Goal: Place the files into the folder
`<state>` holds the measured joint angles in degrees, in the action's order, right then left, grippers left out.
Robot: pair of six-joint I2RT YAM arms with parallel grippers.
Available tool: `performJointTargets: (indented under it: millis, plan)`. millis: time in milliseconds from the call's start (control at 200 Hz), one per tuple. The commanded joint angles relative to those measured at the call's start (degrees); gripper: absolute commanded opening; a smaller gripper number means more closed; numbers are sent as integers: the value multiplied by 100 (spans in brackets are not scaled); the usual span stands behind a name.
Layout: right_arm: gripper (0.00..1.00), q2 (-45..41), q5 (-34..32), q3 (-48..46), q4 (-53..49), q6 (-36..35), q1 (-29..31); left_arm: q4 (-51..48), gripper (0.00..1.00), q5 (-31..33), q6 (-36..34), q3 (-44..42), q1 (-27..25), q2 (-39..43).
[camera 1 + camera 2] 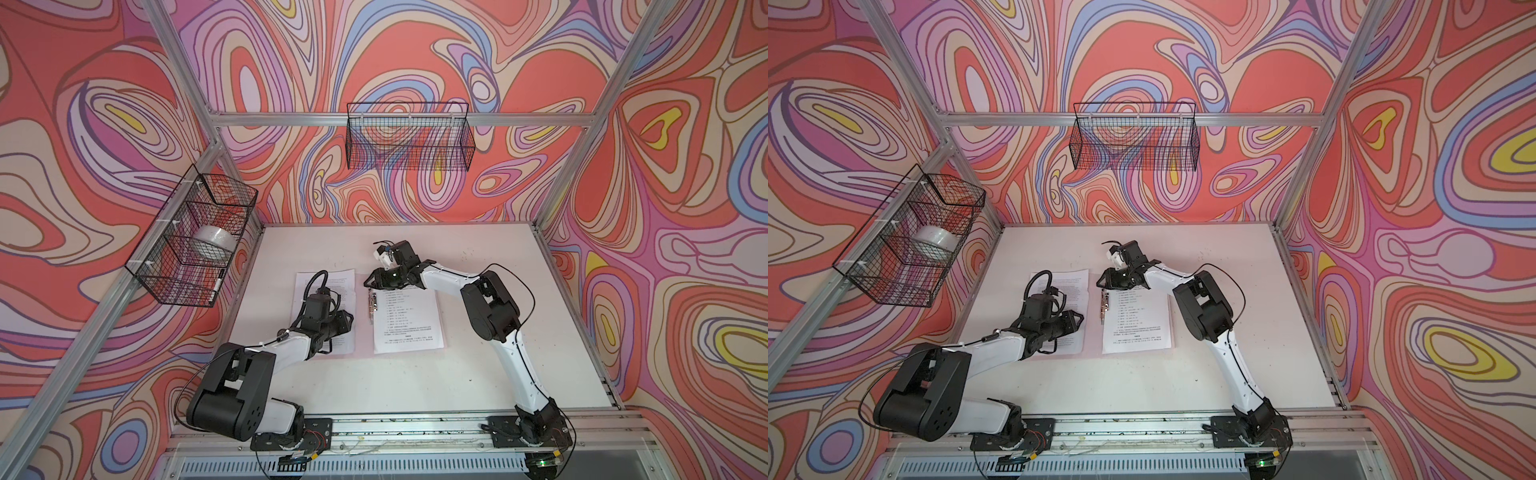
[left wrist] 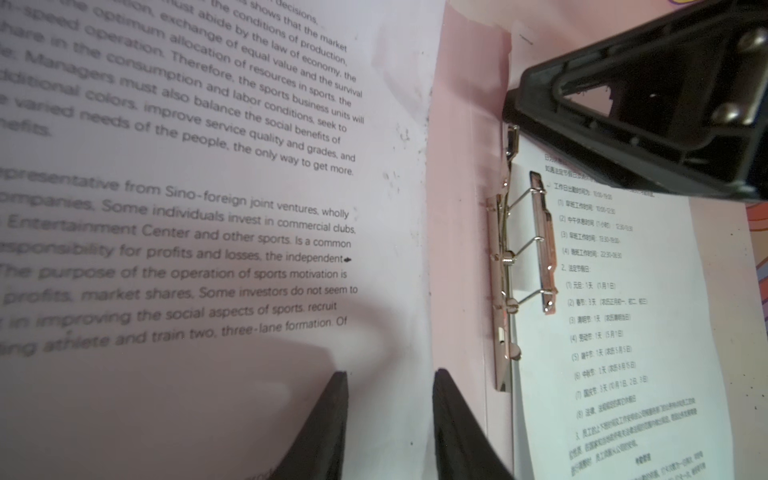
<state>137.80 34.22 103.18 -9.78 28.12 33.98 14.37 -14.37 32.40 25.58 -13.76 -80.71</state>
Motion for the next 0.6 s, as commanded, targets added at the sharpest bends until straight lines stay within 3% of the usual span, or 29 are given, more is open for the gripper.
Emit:
performJointTargets:
  millis: [0, 596]
  plan:
    - [42, 109, 177, 14, 110, -20, 61, 67, 35, -40, 56, -45, 50, -63]
    - [42, 119, 352, 99, 80, -24, 197, 66, 34, -87, 67, -54, 101, -67]
